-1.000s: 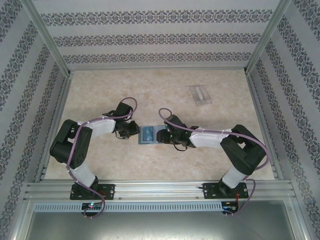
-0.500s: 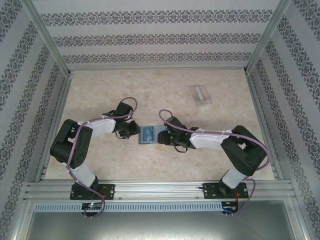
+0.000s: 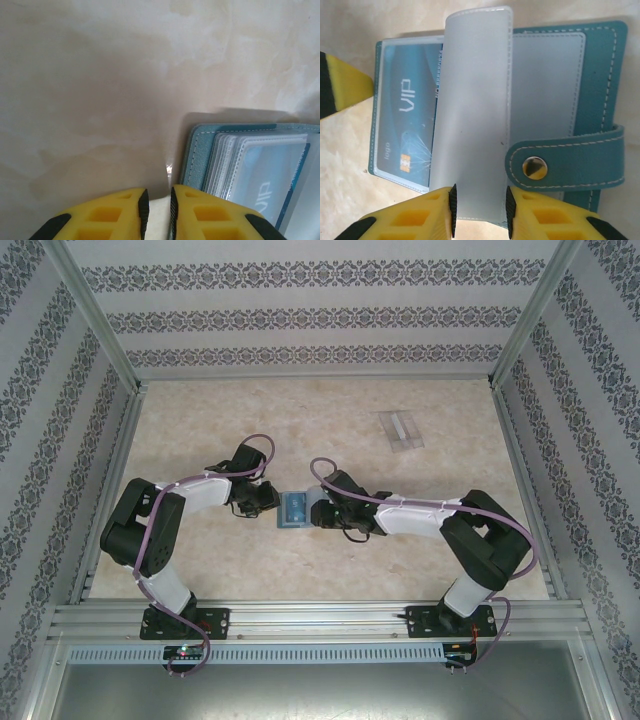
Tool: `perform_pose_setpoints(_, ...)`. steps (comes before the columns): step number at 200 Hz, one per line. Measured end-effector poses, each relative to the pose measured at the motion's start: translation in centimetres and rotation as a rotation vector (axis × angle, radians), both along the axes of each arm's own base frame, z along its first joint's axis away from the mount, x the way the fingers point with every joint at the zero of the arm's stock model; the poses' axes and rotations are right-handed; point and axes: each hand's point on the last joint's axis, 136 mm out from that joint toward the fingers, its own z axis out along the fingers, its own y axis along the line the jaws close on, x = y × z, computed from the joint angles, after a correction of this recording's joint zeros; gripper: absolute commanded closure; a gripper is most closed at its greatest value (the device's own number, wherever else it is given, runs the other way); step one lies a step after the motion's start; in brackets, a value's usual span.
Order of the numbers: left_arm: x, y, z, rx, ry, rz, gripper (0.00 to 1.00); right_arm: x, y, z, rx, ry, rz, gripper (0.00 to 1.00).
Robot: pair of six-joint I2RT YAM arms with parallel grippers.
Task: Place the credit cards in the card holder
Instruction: Flip over the card slot in the card holder.
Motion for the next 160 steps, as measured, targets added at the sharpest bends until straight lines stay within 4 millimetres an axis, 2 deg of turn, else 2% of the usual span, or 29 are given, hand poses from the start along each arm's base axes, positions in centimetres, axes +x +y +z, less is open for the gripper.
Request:
perform_pose_setpoints(89,0.1,-0.1,0.1,-0.002,0.013,-0.003,0.75,0.0,1.4,-0.3,0.035,0.012,0.051,0.59)
perform_pose_setpoints(140,0.2,-0.2,0.4,-0.048,0.017,0.011,0.74,0.5,3.6,1.9,0.119,-0.032,0.114,0.58)
perform_pose_setpoints(160,0.3,-0.2,0.6,-0.092,0.027,0.027,0.69,0.7,4.4,2.7,0.140,-0.051,0.143,0.58)
